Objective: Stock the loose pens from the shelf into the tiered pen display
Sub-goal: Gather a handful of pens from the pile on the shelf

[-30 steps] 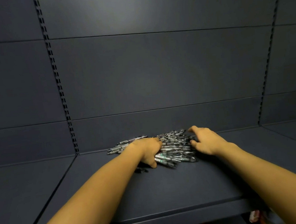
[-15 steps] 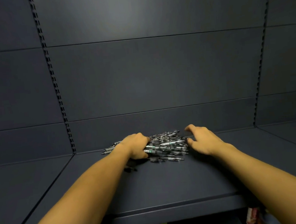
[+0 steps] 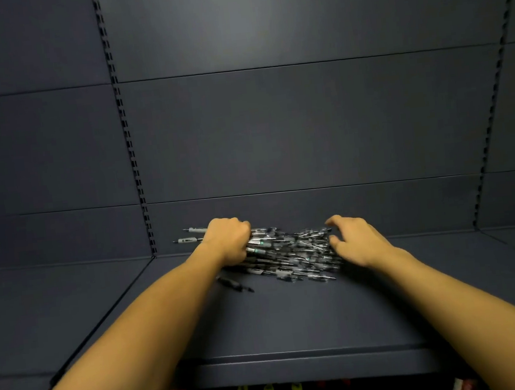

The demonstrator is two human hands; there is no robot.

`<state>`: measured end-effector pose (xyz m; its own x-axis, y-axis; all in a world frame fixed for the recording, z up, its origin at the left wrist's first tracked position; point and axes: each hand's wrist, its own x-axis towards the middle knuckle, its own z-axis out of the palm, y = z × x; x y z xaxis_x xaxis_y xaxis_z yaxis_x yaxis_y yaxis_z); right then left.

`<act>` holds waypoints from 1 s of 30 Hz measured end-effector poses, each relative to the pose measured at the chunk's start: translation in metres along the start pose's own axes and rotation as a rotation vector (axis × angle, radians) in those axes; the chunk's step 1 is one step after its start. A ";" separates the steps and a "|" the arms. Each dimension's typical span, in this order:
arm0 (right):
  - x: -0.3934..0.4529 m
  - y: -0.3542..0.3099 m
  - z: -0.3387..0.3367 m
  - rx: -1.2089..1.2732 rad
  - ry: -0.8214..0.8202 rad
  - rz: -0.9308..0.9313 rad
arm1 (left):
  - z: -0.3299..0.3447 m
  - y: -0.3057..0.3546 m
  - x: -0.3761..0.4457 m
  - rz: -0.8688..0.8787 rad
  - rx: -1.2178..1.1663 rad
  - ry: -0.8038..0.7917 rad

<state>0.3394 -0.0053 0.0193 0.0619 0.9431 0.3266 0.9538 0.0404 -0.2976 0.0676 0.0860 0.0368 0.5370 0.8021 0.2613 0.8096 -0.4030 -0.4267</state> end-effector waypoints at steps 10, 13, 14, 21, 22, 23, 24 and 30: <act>0.032 -0.088 0.031 -0.021 -0.109 -0.152 | 0.007 -0.082 -0.066 -0.171 0.028 -0.082; 0.043 -0.126 0.043 -0.014 -0.102 -0.213 | 0.013 -0.119 -0.094 -0.227 0.017 -0.092; 0.046 -0.140 0.047 -0.007 -0.099 -0.233 | 0.014 -0.131 -0.105 -0.242 0.018 -0.090; 0.057 -0.256 0.087 0.054 -0.126 -0.329 | 0.034 -0.225 -0.190 -0.370 0.028 -0.097; 0.058 -0.275 0.094 0.053 -0.130 -0.348 | 0.038 -0.239 -0.203 -0.387 0.035 -0.099; 0.058 -0.294 0.100 0.051 -0.133 -0.366 | 0.041 -0.253 -0.216 -0.405 0.040 -0.101; 0.058 -0.314 0.106 0.047 -0.137 -0.386 | 0.043 -0.267 -0.229 -0.423 0.046 -0.106; 0.057 -0.425 0.136 0.000 -0.129 -0.508 | 0.052 -0.352 -0.306 -0.497 0.048 -0.129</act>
<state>-0.1024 0.0765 0.0425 -0.4455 0.8373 0.3170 0.8539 0.5038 -0.1303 -0.3939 0.0058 0.0618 0.0539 0.9408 0.3347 0.9461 0.0590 -0.3184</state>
